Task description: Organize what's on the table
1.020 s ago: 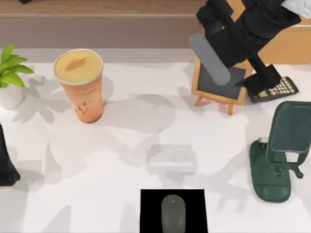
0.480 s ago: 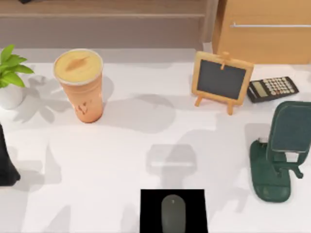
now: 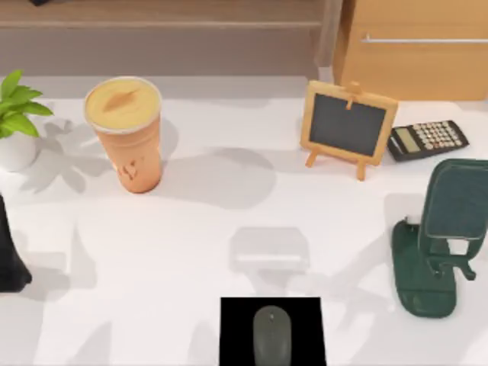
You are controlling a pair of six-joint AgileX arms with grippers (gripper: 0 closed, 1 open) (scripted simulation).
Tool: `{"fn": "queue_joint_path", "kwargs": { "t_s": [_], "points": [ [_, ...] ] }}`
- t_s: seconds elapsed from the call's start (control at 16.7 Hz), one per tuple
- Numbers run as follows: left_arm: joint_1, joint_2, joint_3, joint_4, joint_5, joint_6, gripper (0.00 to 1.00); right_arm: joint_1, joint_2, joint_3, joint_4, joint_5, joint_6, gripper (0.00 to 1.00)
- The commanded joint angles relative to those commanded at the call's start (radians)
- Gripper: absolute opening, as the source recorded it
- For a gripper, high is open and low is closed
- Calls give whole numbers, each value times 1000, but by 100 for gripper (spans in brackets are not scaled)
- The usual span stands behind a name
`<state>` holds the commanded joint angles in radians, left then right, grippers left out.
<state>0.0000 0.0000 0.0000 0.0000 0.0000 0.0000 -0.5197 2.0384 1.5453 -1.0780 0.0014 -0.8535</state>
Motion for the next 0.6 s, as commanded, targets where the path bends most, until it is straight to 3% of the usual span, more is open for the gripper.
{"fn": "queue_joint_path", "kwargs": {
  "t_s": [0.3, 0.6],
  "points": [
    [0, 0, 0, 0, 0, 0, 100, 2, 5, -11, 18, 0, 0, 100],
    [0, 0, 0, 0, 0, 0, 100, 2, 69, -106, 180, 1, 3, 100]
  ]
}}
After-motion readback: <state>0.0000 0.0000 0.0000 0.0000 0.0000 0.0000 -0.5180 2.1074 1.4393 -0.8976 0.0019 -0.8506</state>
